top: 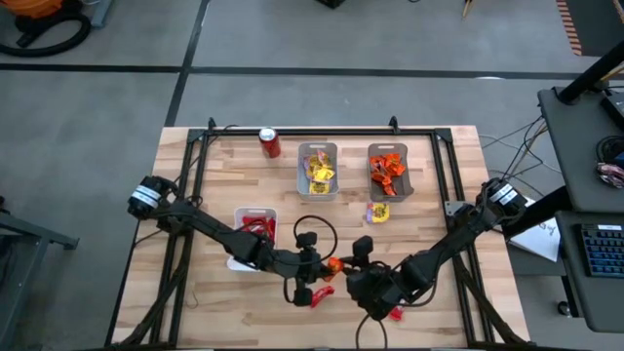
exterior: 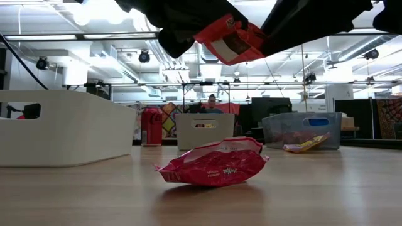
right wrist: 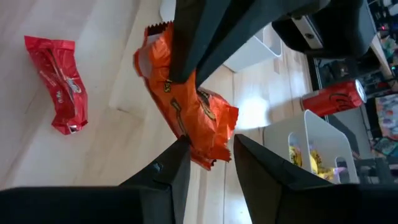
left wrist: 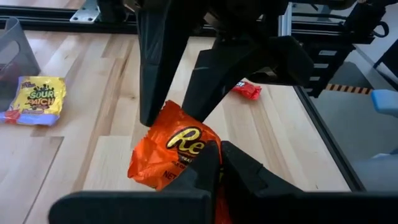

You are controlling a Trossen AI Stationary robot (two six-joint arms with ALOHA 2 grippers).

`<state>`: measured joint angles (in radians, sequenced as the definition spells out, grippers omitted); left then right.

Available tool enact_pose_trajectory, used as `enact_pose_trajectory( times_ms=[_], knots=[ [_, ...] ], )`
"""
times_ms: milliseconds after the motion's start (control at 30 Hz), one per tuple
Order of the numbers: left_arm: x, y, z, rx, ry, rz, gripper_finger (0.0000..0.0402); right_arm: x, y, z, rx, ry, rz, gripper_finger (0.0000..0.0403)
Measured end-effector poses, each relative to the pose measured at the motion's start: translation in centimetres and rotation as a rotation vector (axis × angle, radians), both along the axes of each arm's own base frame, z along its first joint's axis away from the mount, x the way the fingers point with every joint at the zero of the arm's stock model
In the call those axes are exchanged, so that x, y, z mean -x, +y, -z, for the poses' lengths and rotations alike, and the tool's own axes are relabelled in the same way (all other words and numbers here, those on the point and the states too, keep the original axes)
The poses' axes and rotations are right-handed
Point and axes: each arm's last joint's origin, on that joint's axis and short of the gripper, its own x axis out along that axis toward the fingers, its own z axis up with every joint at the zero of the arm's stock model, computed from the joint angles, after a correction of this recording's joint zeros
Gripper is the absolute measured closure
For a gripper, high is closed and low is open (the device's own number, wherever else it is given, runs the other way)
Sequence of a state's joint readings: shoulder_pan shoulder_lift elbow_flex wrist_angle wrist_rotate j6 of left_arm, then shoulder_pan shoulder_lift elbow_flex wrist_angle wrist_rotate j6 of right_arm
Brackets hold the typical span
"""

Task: Sort candy
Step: Put the orange candy into the black bin

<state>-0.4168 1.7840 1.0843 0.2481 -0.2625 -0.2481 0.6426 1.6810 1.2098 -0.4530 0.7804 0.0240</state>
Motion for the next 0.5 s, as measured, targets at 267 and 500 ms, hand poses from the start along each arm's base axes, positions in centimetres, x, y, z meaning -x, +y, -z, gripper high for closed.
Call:
enact_pose_trajectory(
  times_ms=[267, 500],
  knots=[
    [-0.07, 0.10, -0.04, 0.002, -0.005, -0.003, 0.0401, -0.28, 0.19, -0.16, 0.002, -0.002, -0.049, 0.0366],
    [-0.12, 0.19, -0.04, 0.000, -0.006, -0.004, 0.0401, -0.37, 0.17, -0.10, -0.037, 0.017, -0.068, 0.0393]
  ],
)
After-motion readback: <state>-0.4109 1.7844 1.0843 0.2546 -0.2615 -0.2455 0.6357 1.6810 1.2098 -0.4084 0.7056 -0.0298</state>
